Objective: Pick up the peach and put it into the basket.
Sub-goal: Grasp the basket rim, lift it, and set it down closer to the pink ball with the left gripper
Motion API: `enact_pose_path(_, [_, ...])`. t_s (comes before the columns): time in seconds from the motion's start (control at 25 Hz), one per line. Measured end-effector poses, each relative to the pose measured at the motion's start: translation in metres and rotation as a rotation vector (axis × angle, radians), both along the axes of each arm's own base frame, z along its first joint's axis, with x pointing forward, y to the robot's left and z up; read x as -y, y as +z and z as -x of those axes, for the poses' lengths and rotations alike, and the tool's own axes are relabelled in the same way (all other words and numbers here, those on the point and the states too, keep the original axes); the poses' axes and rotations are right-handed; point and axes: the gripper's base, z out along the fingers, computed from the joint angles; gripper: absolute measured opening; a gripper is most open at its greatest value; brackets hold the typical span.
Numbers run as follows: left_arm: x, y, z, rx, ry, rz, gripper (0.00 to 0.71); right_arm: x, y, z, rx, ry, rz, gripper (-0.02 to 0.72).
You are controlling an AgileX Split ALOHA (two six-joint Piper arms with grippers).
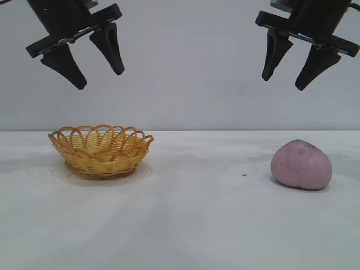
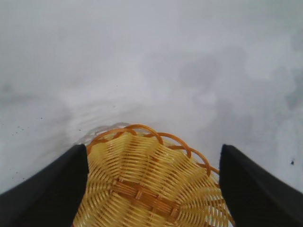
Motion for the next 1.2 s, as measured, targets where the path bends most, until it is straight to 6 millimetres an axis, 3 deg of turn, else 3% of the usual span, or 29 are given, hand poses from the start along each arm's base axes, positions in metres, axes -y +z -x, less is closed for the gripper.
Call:
enact_pose_path(0.52, [-0.001, -0.001, 0.0, -0.001, -0.008, -0.017, 0.546, 0.0, 0.0, 0.0, 0.0, 0.0, 0.0, 0.425])
enact_pose_path(0.96, [-0.013, -0.009, 0.009, -0.035, -0.188, -0.245, 0.546, 0.0, 0.0, 0.0, 0.0, 0.0, 0.0, 0.425])
enact_pose_path(1.16, [-0.015, -0.008, 0.004, -0.045, -0.265, -0.323, 0.546, 0.0, 0.0, 0.0, -0.002, 0.001, 0.0, 0.425])
enact_pose_path(1.2, [-0.015, -0.008, 0.001, -0.058, -0.292, -0.334, 0.493, 0.0, 0.0, 0.0, -0.002, 0.001, 0.0, 0.425])
